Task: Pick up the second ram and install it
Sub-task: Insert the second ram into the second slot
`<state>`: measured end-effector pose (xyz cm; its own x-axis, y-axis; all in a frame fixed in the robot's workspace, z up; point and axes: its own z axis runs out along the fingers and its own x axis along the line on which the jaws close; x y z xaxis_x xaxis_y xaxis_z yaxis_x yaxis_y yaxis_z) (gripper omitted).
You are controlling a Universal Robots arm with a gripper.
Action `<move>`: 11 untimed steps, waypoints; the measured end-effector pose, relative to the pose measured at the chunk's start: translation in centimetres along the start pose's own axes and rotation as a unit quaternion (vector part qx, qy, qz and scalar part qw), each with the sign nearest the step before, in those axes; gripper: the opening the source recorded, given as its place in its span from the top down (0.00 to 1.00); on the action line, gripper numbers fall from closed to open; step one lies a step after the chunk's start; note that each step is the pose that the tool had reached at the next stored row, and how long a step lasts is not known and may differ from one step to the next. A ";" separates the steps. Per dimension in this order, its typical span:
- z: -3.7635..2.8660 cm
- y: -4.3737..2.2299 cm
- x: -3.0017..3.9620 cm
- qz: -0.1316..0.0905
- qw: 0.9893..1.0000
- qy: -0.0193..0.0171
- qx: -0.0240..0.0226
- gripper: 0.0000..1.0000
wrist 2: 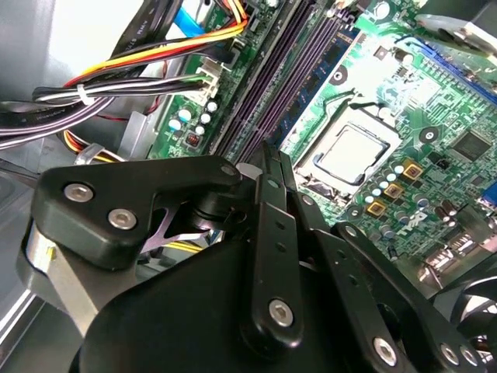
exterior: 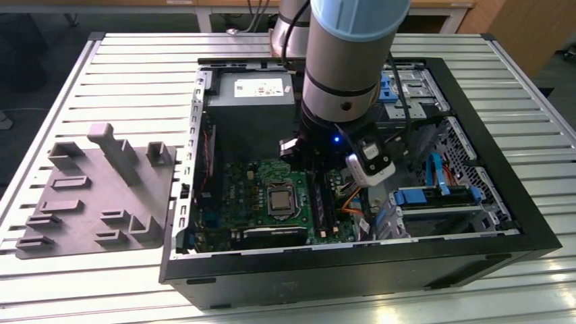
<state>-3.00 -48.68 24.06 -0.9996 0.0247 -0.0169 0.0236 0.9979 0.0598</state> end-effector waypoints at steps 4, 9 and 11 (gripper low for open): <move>0.16 -0.06 -0.03 0.000 1.000 0.000 0.000 0.89; 0.26 -0.12 -0.18 0.000 1.000 0.000 0.000 0.89; 0.29 -0.16 -0.23 0.000 1.000 0.000 0.000 0.89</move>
<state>-2.77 -48.83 23.76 -0.9996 0.0247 -0.0169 0.0236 0.9979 0.0600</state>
